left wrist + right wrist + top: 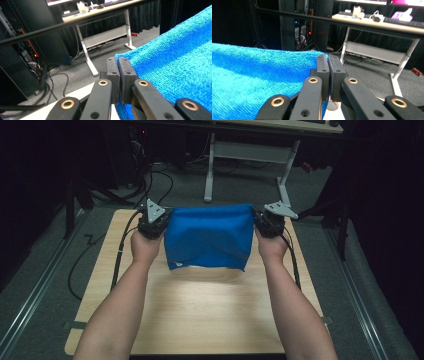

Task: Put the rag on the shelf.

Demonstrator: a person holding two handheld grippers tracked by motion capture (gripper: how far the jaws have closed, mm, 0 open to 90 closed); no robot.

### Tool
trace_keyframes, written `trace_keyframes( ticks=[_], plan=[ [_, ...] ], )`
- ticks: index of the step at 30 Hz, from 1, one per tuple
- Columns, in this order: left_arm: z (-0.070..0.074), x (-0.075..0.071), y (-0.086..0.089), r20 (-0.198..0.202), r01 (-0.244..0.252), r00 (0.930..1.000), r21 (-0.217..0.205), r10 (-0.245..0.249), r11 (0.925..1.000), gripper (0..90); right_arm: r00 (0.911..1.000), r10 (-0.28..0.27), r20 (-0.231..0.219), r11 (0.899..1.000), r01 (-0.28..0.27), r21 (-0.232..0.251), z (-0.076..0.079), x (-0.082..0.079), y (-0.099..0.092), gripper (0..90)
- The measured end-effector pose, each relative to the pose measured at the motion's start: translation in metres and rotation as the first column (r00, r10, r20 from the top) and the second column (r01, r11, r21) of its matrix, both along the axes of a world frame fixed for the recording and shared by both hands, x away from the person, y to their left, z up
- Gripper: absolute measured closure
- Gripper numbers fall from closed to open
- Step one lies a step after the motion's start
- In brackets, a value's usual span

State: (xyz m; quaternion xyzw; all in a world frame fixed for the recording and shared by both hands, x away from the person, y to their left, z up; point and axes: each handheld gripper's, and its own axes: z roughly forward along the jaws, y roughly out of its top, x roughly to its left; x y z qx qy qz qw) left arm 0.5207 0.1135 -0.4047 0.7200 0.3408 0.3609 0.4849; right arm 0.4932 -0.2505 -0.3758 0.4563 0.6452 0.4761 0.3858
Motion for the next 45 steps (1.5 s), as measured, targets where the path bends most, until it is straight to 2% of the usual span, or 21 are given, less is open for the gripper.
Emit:
trace_keyframes(
  ticks=[11,16,18,22,31,45],
  plan=[
    [-0.024,-0.004,0.000,-0.061,0.017,0.9980,-0.003,-0.017,0.9998,87.9,0.9981,0.002,-0.062,1.000,-0.002,0.001,-0.029,-0.003,-0.003,88.7],
    [-0.036,-0.004,0.000,-0.102,0.032,0.9942,-0.001,-0.032,0.9995,87.8,0.9959,0.009,-0.090,1.000,-0.009,-0.001,-0.043,-0.003,-0.003,88.6],
    [-0.039,-0.006,0.000,-0.096,0.033,0.9949,-0.007,-0.033,0.9994,87.8,0.9948,0.008,-0.101,1.000,-0.008,0.001,-0.047,-0.004,-0.003,88.6],
    [-0.044,-0.007,0.000,-0.109,0.037,0.9934,-0.010,-0.038,0.9993,87.8,0.9933,0.016,-0.114,1.000,-0.016,0.000,-0.054,-0.004,-0.003,88.6],
    [-0.052,-0.012,-0.001,-0.118,0.037,0.9923,-0.020,-0.039,0.9991,87.8,0.9927,0.013,-0.120,1.000,-0.012,0.009,-0.063,-0.007,-0.004,88.6],
    [-0.071,-0.016,-0.002,-0.167,0.048,0.9846,-0.027,-0.052,0.9985,87.7,0.9891,0.035,-0.143,0.999,-0.033,0.014,-0.079,-0.008,0.001,88.5]
  ],
)
